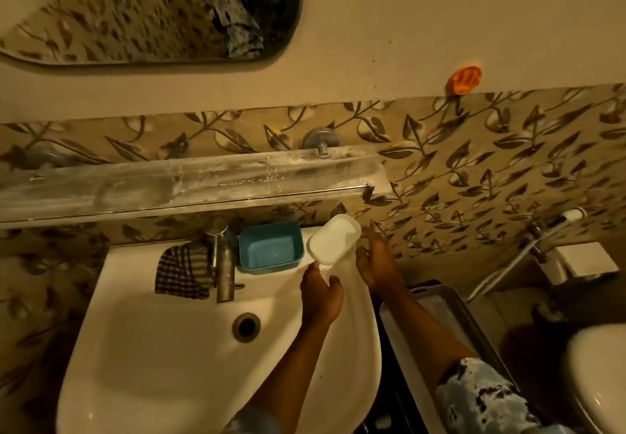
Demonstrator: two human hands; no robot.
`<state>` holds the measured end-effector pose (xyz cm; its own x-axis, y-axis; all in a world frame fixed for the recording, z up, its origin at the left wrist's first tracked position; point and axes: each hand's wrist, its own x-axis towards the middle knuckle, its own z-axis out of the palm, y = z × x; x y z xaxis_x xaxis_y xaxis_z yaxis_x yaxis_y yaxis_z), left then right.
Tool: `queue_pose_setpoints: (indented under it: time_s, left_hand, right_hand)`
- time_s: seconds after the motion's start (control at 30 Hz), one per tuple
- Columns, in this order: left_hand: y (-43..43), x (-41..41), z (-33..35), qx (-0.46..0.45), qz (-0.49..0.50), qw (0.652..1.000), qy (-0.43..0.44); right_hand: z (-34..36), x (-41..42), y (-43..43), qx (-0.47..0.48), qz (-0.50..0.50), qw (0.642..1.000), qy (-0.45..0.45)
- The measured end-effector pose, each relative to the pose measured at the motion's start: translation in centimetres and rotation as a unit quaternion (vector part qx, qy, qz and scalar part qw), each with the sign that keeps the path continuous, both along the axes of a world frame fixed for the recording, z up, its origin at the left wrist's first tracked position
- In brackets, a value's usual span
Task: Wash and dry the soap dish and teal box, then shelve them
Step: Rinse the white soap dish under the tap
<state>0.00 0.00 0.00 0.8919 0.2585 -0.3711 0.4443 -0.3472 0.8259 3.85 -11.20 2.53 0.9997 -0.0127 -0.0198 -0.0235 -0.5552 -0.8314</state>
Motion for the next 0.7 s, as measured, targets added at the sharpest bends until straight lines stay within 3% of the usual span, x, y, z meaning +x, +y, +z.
queue_pose_setpoints:
  time_s: [0.23, 0.7]
  left_hand:
    - [-1.5, 2.0, -1.3, -0.051, 0.112, 0.992, 0.004]
    - [-2.2, 2.2, -0.8, -0.048, 0.146, 0.988, -0.021]
  right_hand:
    - [-1.4, 4.6, -0.8, 0.017, -0.016, 1.0, -0.013]
    - [-2.9, 5.2, -0.1, 0.08, -0.052, 0.995, 0.017]
